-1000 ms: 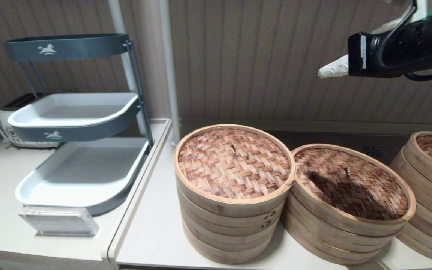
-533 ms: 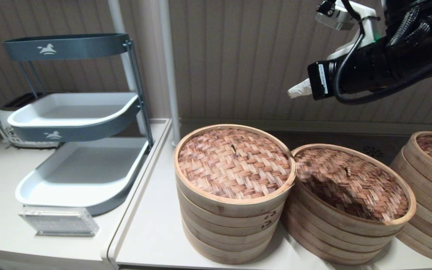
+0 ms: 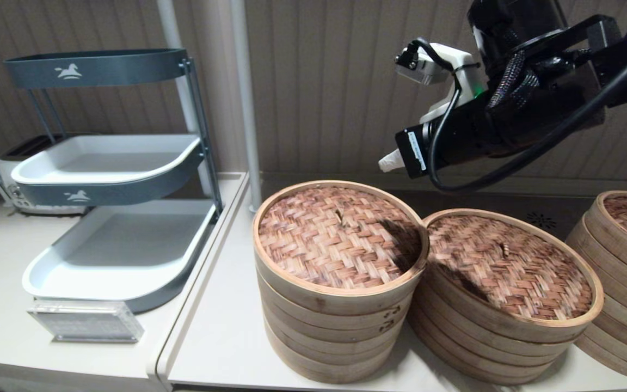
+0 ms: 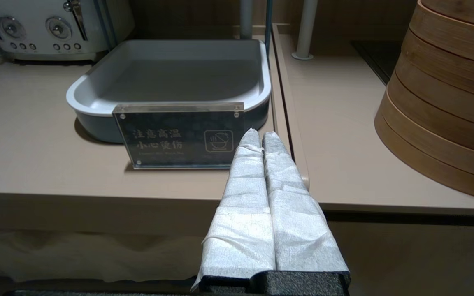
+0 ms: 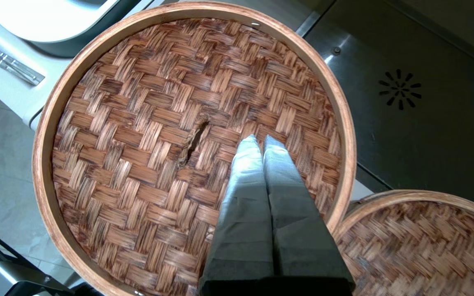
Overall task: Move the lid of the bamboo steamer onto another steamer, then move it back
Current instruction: Pick up the steamer
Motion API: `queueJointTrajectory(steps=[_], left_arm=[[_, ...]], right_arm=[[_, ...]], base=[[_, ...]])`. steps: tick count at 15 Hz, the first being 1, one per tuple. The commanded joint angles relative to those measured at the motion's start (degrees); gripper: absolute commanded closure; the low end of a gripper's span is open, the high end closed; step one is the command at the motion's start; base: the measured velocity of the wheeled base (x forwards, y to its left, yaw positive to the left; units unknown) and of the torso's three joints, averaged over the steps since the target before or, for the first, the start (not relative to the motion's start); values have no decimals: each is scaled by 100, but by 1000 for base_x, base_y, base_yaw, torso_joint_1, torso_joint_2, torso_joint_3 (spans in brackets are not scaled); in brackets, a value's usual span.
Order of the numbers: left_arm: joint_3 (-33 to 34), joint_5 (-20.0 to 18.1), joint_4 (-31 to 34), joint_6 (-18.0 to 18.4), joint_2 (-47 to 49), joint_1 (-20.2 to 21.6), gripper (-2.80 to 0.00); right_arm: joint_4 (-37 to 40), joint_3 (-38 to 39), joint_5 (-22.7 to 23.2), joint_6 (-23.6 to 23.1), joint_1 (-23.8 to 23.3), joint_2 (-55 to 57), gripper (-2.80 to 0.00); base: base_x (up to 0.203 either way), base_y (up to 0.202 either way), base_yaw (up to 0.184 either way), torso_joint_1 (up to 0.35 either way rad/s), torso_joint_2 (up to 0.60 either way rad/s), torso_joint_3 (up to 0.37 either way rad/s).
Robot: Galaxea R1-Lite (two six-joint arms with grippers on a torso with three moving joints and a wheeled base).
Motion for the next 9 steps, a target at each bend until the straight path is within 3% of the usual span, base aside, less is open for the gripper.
queueJointTrajectory(steps=[1,9], left_arm=[[158,-3,-4,0,-2,0,0],[158,-3,-4,0,-2,0,0]], right_arm=[[6,-8,6,-11,80,137,0],[-2,-24,-64,-120,344,495,0]], base=[[0,0,0,0,0,0],[0,0,0,0,0,0]])
